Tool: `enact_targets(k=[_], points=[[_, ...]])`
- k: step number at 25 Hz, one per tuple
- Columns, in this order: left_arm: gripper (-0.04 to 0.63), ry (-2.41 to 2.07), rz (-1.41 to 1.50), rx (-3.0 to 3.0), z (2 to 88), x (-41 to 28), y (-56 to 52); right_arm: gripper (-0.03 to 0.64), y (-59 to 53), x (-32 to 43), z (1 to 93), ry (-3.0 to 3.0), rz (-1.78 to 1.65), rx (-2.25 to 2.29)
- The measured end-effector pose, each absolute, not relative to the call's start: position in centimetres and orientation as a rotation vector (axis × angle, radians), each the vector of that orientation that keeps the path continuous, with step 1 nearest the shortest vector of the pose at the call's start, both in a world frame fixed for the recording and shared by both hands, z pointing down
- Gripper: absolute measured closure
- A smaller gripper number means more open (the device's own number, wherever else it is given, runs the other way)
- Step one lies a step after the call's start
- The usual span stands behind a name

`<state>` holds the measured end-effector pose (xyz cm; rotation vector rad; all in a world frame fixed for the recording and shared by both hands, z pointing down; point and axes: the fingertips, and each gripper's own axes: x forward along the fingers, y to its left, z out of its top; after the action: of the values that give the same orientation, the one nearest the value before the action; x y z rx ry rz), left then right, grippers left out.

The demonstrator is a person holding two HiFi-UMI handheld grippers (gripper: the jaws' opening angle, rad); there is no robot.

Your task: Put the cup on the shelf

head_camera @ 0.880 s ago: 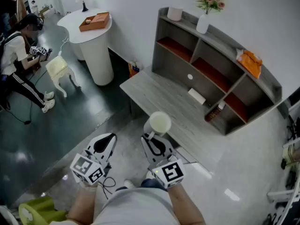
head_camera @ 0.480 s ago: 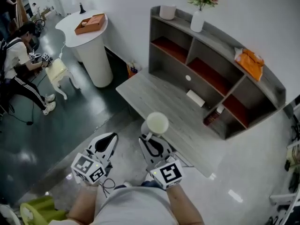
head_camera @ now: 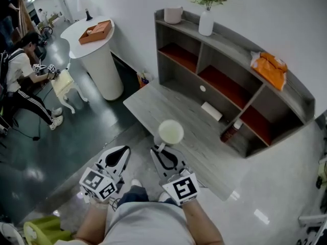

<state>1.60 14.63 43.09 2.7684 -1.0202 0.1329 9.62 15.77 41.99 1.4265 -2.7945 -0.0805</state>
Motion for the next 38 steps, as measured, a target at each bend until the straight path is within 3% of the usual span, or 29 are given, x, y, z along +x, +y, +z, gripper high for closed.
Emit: enact_targets(k=[13,38], points=[[0.578,-0.923,0.100,2.788,44.7,2.4,7.1,0.575,8.9,10.0,43.4,-2.729,-0.073,1.491],[0.578,-0.661,0.124,2.817,44.9,-4.7,-18.3,0.575,-19.1,6.1,42.6,-2.507,-0.079,1.742]])
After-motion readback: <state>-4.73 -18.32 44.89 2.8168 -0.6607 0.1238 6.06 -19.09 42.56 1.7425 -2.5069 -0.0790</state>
